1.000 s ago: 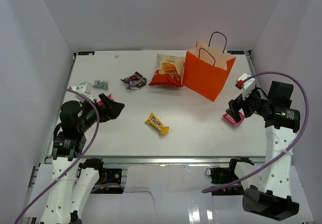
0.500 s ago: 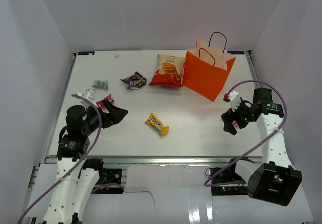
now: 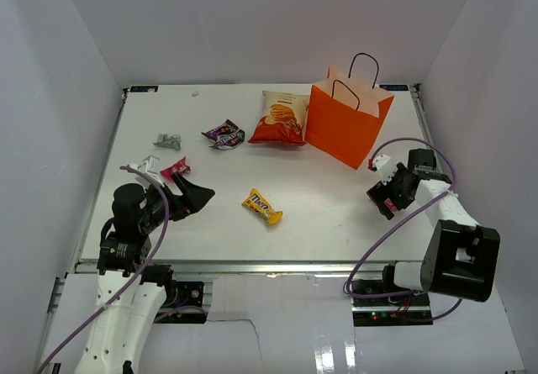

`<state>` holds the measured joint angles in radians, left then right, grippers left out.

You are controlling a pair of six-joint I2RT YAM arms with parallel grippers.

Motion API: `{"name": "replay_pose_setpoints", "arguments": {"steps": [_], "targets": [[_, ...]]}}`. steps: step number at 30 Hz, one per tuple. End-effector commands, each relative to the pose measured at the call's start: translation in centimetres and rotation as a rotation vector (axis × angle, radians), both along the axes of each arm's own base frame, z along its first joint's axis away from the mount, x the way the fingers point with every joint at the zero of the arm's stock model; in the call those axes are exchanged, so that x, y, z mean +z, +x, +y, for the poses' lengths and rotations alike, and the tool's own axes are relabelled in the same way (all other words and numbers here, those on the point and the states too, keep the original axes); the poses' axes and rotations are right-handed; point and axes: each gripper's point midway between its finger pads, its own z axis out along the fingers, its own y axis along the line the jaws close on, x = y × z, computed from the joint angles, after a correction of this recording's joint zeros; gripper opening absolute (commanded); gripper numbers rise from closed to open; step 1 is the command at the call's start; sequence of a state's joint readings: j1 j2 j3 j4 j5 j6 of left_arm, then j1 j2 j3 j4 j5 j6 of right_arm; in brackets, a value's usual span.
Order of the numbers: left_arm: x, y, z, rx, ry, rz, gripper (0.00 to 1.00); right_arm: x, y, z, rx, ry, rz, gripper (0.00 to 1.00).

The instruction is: Place the snacks into the paper bag

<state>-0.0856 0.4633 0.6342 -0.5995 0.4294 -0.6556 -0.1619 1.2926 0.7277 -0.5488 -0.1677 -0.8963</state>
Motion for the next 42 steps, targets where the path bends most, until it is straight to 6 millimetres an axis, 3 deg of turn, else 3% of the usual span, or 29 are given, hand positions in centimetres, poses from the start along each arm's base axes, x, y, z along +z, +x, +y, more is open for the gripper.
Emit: {"name": "replay_pose_setpoints", "arguments": {"steps": [1, 4, 11, 17, 18, 20, 21, 25, 27, 31, 32, 35, 36, 38, 39, 42], "targets": [[-0.2, 0.1, -0.1, 0.003, -0.007, 0.012, 0.98, 0.3, 3.1, -1.2, -0.032, -0.058, -0.117, 1.00], [-0.5, 0.0, -0.1, 0.005, -0.015, 0.025, 0.98, -1.1, 3.4, -1.3, -0.029, -0.065, -0.114, 1.00], [-0.4, -0.3, -0.2, 0.000, -0.026, 0.027, 0.98, -2.6, 4.7, -1.6, -0.037, -0.084, -0.126, 0.87], [-0.3, -0.7, -0.2, 0.008, -0.038, 0.026, 0.98, -3.9, 3.7, -0.9, 0.002, -0.056, -0.065, 0.56], [-0.3, -0.7, -0.2, 0.010, -0.039, 0.026, 0.98, -4.0, 3.5, -0.8, 0.012, -0.050, -0.059, 0.44], [-0.3, -0.8, -0.2, 0.009, -0.041, 0.025, 0.98, -3.9, 3.0, -0.3, 0.027, -0.030, -0.046, 0.36], [-0.3, -0.9, -0.2, 0.007, -0.041, 0.026, 0.98, -3.8, 2.9, -0.2, 0.032, -0.023, -0.046, 0.29], [-0.2, -1.0, -0.2, 0.007, -0.042, 0.025, 0.98, -2.2, 2.4, 0.8, 0.057, 0.014, -0.074, 0.17], [-0.2, -1.1, -0.2, 0.009, -0.041, 0.025, 0.98, -0.6, 2.0, 1.7, 0.079, 0.057, -0.096, 0.09], [-0.2, -1.2, -0.2, 0.005, -0.044, 0.021, 0.98, 3.7, 1.3, 3.9, 0.125, 0.161, -0.153, 0.08], [-0.3, -1.2, -0.3, 0.004, -0.046, 0.024, 0.98, 6.0, 1.3, 4.7, 0.148, 0.196, -0.196, 0.08], [-0.4, -1.2, -0.3, 0.002, -0.045, 0.028, 0.98, 10.1, 1.3, 5.9, 0.165, 0.250, -0.267, 0.08], [-0.5, -1.2, -0.4, -0.002, -0.045, 0.030, 0.98, 13.1, 1.5, 6.5, 0.180, 0.277, -0.321, 0.08], [-0.6, -1.1, -0.4, -0.007, -0.047, 0.035, 0.98, 16.5, 1.7, 7.2, 0.168, 0.324, -0.365, 0.08], [-0.7, -1.1, -0.5, -0.012, -0.048, 0.037, 0.98, 19.9, 2.2, 7.6, 0.174, 0.351, -0.425, 0.08], [-0.6, -1.0, -0.6, -0.019, -0.049, 0.035, 0.98, 25.0, 2.8, 8.9, 0.139, 0.463, -0.468, 0.08]]}}
